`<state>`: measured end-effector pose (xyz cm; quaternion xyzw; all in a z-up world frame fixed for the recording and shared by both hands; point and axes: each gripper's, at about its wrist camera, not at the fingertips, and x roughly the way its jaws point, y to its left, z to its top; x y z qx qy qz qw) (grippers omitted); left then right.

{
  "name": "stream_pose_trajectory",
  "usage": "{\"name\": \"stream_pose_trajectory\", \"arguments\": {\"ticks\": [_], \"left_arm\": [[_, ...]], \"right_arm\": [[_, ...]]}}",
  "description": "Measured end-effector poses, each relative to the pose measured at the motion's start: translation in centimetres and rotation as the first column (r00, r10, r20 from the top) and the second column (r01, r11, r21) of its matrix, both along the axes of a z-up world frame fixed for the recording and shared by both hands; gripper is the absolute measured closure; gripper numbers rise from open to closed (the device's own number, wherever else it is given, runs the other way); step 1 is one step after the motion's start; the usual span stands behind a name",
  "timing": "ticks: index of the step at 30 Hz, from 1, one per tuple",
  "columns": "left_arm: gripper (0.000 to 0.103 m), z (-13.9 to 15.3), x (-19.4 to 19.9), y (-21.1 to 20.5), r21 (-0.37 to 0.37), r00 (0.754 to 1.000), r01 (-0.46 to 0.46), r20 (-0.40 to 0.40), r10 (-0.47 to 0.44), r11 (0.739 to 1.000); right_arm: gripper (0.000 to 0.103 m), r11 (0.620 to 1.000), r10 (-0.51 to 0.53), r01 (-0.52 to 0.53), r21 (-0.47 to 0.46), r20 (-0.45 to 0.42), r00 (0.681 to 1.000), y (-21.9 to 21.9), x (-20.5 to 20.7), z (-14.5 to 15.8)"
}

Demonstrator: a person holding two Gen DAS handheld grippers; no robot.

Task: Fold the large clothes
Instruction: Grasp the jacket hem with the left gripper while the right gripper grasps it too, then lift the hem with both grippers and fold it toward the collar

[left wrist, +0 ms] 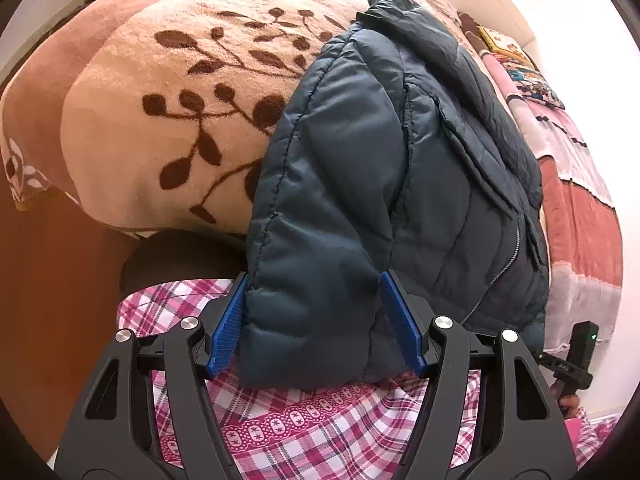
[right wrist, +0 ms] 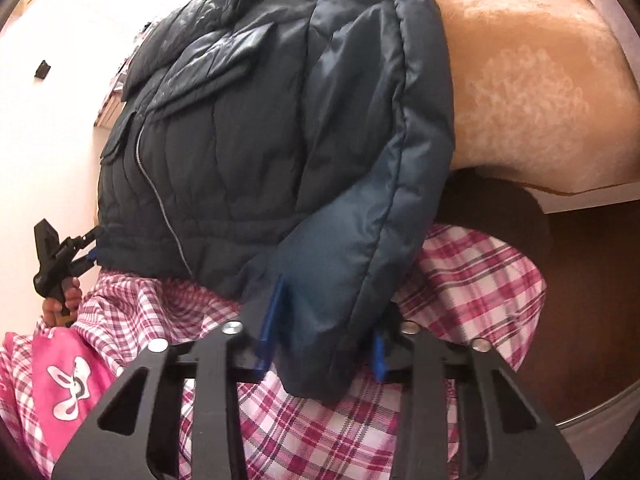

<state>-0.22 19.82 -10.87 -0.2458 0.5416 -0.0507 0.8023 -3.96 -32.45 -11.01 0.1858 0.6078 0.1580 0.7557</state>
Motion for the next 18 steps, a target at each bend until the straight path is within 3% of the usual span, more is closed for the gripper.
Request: {"name": "stream_pose_trajectory", "arguments": {"ticks": [4,6,9,18], "left_arm": [[0.062,-0.1,-0.2,0.2,-0.012,1.000,0.009,-0.006,-0.009,1.000],[0.084,0.0,-0.4,0.2,-0.023,1.000,0.026,0.001,-0.026,0.999],[0.092,1.0,-0.8,0.0,-0.024,0.998,0.055,0.042,-0.054,0.998],[0.096,7.0,-1.4,-0.9,-0.064,0.971,0.070,0.234,-0.053,0.995]], "right_arm": [[0.085,0.999,-0.016,0.015,0.030,0.025,1.000,-0.2,-0.3,0.4],[0.086,0.999,-0.014,0.012,0.036,0.037,0.999,-0.1,-0.3,0.8],[0.088,0.997,-0.029,0.025,0.071,0.055,0.998,-0.1,-0.3,1.3],[0.089,0.970,-0.112,0.070,0.232,0.174,0.978,-1.7,-0.2,5.4]]}}
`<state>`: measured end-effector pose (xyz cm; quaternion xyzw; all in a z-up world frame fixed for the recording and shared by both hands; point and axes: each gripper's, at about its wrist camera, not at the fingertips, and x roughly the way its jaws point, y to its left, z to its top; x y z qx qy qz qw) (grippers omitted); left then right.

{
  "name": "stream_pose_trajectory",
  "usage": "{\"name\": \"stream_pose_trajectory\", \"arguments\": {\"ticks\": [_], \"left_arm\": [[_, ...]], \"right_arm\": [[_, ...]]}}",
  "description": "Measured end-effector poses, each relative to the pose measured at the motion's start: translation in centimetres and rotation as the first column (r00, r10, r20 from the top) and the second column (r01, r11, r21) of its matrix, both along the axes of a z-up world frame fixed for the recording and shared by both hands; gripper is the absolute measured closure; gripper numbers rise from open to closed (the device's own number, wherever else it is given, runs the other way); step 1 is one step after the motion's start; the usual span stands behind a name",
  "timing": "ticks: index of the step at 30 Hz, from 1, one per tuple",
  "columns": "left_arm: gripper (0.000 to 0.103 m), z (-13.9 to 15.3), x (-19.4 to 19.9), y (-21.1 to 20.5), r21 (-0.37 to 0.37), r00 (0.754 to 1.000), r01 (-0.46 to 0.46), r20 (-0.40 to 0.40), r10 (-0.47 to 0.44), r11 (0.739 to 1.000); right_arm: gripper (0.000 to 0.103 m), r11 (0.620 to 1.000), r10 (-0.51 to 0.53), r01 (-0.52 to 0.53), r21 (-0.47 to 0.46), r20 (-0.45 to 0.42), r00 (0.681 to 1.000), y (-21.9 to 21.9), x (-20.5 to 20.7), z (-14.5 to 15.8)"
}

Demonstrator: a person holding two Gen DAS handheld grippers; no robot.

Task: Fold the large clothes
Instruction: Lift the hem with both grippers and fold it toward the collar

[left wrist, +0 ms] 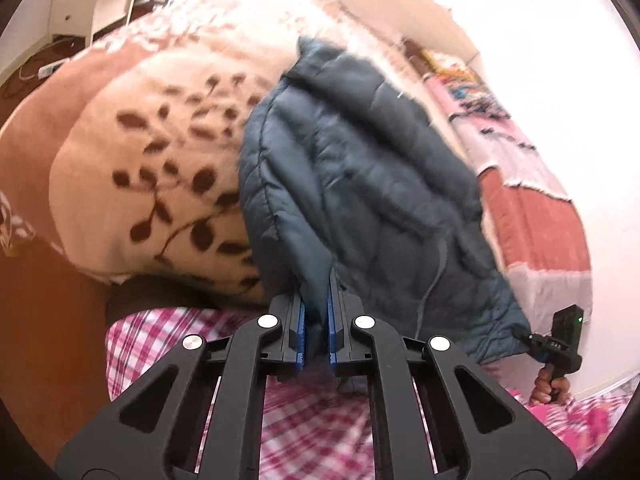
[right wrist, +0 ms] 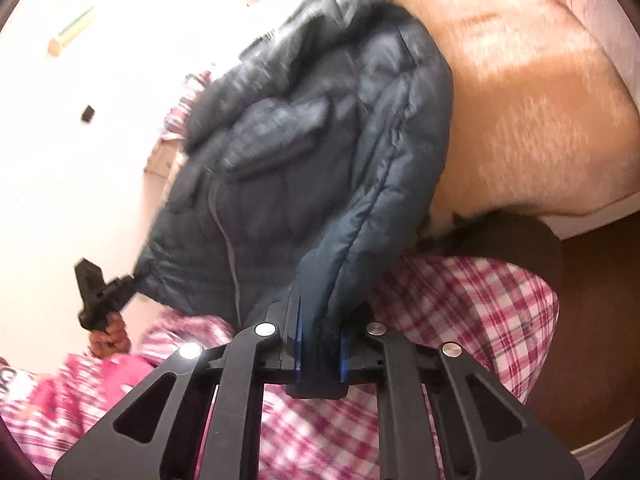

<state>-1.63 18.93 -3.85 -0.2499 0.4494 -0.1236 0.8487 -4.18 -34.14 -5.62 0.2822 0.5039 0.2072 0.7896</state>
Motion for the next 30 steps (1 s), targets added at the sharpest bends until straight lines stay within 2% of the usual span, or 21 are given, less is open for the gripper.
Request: {"name": "stream_pose_trajectory", "arguments": {"ticks": [6,13,22,26,30], "left_arm": [[0.096,4.6,1.3,-0.6,-0.011,0.992,0.008,0.124,-0.006,1.000],[0.096,10.4,4.8,-1.5,0.033,0.970,0.020,0.241,-0.027,0.999],[0.096,15.1,10.9,-2.4,0.087,0.947,0.015,0.317,-0.042,0.996],[0.096,16.8,14.8,-2.7,0.110,0.940,0.003,0.339,-0.040,0.994],[0.095,18.4,20.3,-2.9,0.122,0.933,-0.035,0.360,-0.011,0.992]], "right_arm": [[0.089,1.000,-0.009,0.007,0.018,0.122,0.992,-0.3,1.1,4.0],[0.089,1.000,-0.017,0.021,-0.011,0.279,0.960,-0.1,4.8,10.0],[0.089,0.994,-0.051,0.083,-0.072,0.367,0.929,-0.1,11.3,14.4],[0.089,0.988,-0.090,0.131,-0.081,0.383,0.919,-0.7,15.1,15.8],[0.090,0.975,-0.133,0.192,-0.108,0.404,0.905,-1.1,20.5,17.5]]}}
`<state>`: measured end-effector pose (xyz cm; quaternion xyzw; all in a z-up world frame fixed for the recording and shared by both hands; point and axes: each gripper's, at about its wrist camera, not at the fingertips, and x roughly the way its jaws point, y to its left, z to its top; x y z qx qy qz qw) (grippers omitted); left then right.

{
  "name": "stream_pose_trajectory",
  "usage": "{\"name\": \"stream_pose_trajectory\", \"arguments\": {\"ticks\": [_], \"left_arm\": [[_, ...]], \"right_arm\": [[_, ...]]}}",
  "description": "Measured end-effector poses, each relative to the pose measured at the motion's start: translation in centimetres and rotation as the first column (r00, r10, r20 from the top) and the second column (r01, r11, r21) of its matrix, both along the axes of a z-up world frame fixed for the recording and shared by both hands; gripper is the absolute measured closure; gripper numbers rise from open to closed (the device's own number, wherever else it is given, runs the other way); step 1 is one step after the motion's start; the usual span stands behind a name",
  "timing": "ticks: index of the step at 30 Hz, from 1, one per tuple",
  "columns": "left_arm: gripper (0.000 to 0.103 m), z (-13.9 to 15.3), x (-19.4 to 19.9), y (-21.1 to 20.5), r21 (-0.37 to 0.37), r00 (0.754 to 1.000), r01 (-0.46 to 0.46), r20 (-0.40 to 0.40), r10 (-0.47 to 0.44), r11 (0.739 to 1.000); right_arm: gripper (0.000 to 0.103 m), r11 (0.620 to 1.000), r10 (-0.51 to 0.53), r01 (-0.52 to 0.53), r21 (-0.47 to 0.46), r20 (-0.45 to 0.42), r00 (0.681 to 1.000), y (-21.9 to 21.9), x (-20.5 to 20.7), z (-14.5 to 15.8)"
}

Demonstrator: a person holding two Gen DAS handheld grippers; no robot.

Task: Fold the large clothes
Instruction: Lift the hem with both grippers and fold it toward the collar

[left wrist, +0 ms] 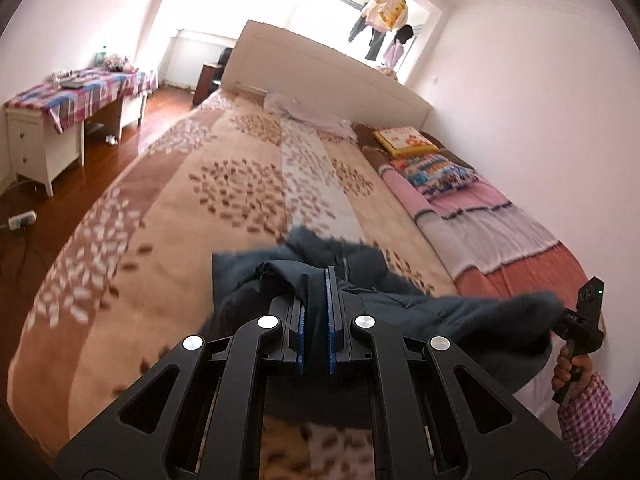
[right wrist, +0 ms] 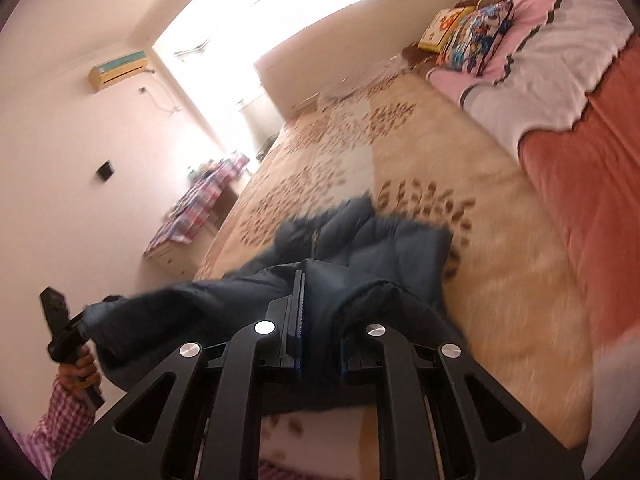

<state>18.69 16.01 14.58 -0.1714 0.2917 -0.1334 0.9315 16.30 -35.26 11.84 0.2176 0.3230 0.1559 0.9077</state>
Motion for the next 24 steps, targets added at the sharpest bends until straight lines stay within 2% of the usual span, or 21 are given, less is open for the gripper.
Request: {"name": "stream_pose_trajectory", "arguments": {"ticks": [5,10,11,16,21,24], "left_arm": [[0.095,0.9,8.9,-0.8,0.008,0.998,-0.056,-0.005,0.056,0.998],[0.095,-0.9,18.8,-2.3,0.051,0.992,-0.115,-0.043,0.117,0.992],[0.095,-2.0,21.4,-2.8,0.060,0.989,-0.131,-0.060,0.134,0.990],[0.095,-7.5,29.3,-4.1,0.123,0.975,-0.173,-0.123,0.188,0.977],[0.094,-13.4,33.9,-5.0,0.189,0.955,-0.201,-0.182,0.235,0.961],[0.090,-16.5,35.5,-4.5,0.177,0.930,-0.215,-0.262,0.256,0.961]], "right_arm": [[0.090,0.995,-0.094,0.094,-0.025,0.003,0.996,-0.3,9.8,1.1],[0.090,0.981,-0.173,0.169,-0.092,-0.041,0.984,-0.4,19.8,-1.4],[0.090,0.977,-0.188,0.181,-0.110,-0.058,0.980,-0.3,21.9,-2.4],[0.090,0.962,-0.224,0.201,-0.185,-0.117,0.967,0.1,29.4,-8.2],[0.090,0.951,-0.241,0.196,-0.238,-0.176,0.954,0.8,33.7,-14.0],[0.090,0.949,-0.243,0.184,-0.255,-0.224,0.944,1.2,34.9,-16.9]]}}
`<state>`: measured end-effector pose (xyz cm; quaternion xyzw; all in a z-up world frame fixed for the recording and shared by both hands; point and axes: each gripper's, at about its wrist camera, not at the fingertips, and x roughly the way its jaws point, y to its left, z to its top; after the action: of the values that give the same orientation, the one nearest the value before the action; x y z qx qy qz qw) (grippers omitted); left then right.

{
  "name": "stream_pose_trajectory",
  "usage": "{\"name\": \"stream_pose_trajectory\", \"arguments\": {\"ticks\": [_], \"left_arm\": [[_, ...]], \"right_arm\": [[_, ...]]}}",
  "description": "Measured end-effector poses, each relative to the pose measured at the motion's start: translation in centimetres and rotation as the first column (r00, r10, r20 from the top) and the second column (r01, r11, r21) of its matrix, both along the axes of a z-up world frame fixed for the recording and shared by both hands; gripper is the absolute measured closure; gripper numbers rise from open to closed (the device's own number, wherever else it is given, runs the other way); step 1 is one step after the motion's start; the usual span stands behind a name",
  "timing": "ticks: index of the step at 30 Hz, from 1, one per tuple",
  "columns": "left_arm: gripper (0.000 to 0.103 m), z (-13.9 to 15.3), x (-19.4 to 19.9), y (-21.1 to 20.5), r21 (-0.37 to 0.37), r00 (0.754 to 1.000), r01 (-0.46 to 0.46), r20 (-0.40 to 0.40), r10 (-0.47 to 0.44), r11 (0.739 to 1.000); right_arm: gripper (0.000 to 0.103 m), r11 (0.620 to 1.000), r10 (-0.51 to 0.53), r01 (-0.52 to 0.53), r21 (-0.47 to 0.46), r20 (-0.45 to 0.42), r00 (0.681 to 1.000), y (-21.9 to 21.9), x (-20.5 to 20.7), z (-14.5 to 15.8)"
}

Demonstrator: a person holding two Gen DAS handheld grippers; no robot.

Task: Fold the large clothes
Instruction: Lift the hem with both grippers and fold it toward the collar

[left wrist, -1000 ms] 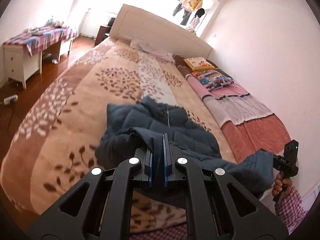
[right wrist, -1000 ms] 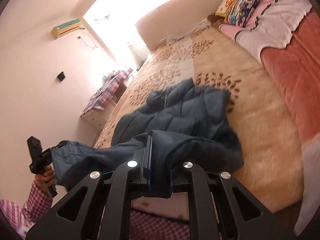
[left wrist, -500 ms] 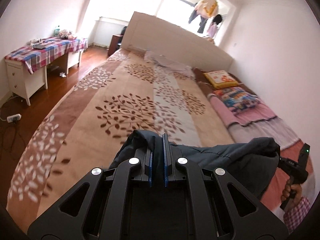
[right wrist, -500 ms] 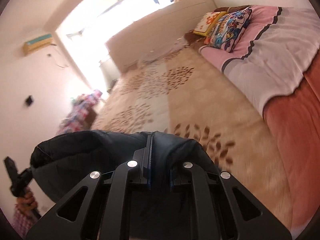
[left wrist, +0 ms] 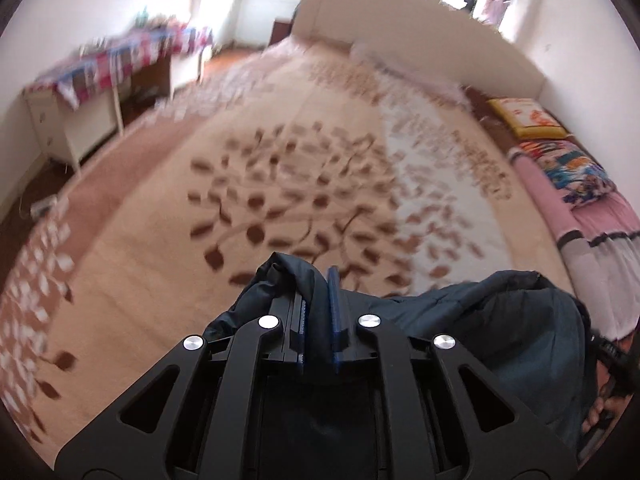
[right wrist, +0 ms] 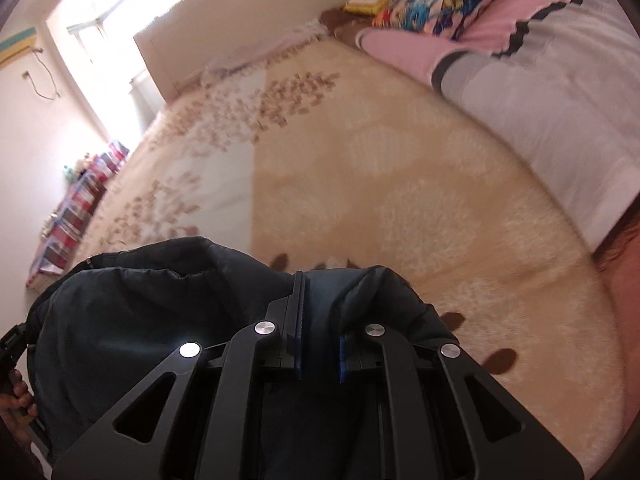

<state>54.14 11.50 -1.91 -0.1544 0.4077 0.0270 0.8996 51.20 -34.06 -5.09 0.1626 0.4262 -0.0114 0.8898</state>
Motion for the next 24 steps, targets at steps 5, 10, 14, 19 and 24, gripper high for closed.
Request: {"name": "stream_pose_trajectory", "arguments": {"ticks": [5,10,14,19,24], "left_arm": [[0.076,-1.5,0.4,2.0,-0.189,0.997,-0.062,-0.049,0.054,0.980],[0.032,3.7,-2.3,3.4,-0.286,0.981,-0.080,0.146,0.126,0.955],[0.032,7.2,-4.8,3.0,-0.213,0.983,0.038,0.182,0.001,0.976],[0.032,6.8,-11.4,0.2,-0.059,0.962,0.245,0.138,-0.235,0.968],[0.032,3.6,-20.5,-0.8,0.052,0.937,0.341,0.066,-0.344,0.939]], "right_arm": [[0.090,0.997,0.018,-0.012,0.079,-0.074,0.997,-0.8,0.8,-1.7],[0.084,0.985,0.031,-0.024,0.173,-0.035,0.999,-1.9,-0.5,1.3],[0.077,0.989,0.045,-0.043,0.141,-0.013,0.999,-1.2,-1.9,3.2],[0.072,0.992,0.045,-0.043,0.119,-0.017,0.999,-0.9,-3.2,4.4],[0.067,0.995,0.063,-0.063,0.076,0.006,0.998,0.1,-3.5,5.9]]}}
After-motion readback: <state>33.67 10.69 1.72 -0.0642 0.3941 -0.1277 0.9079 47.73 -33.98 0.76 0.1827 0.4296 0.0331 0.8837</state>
